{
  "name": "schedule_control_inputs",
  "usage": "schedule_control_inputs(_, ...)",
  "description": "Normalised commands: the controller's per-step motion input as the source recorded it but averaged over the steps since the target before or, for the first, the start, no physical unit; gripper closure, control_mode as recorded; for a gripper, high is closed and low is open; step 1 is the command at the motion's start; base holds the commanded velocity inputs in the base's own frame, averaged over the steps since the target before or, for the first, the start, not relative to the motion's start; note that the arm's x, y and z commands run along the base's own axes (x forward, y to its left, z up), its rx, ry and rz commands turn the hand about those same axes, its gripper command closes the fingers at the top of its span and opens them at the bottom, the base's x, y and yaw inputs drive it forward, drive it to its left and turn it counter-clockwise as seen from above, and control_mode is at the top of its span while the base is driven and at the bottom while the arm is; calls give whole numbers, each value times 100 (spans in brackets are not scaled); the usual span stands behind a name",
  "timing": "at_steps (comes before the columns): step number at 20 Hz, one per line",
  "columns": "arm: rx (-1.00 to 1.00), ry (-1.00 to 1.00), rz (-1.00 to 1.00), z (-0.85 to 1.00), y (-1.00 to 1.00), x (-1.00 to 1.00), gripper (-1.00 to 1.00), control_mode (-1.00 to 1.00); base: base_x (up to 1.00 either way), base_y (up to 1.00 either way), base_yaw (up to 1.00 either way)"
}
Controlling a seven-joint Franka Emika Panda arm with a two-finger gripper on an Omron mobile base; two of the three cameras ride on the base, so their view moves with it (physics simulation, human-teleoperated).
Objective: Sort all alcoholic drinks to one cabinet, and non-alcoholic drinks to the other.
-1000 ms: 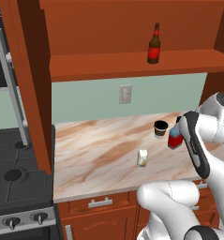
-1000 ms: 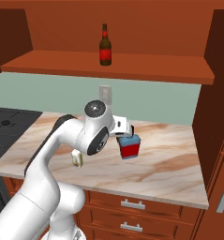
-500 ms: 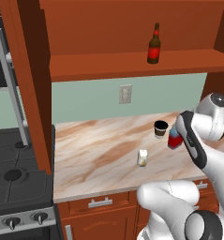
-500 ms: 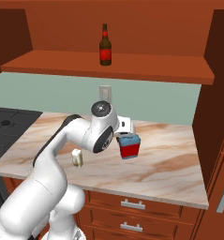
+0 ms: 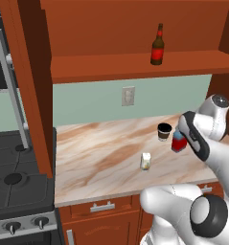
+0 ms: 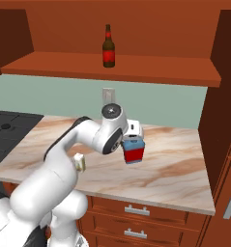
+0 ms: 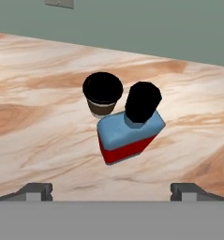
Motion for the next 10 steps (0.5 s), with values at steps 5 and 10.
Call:
schedule_control_inputs(5,0,0,0,-17,-6,23,-100,-100,0,0,0)
schedule_control_inputs(10,0,0,0,-15,-6,21,-100,-100,0,0,0)
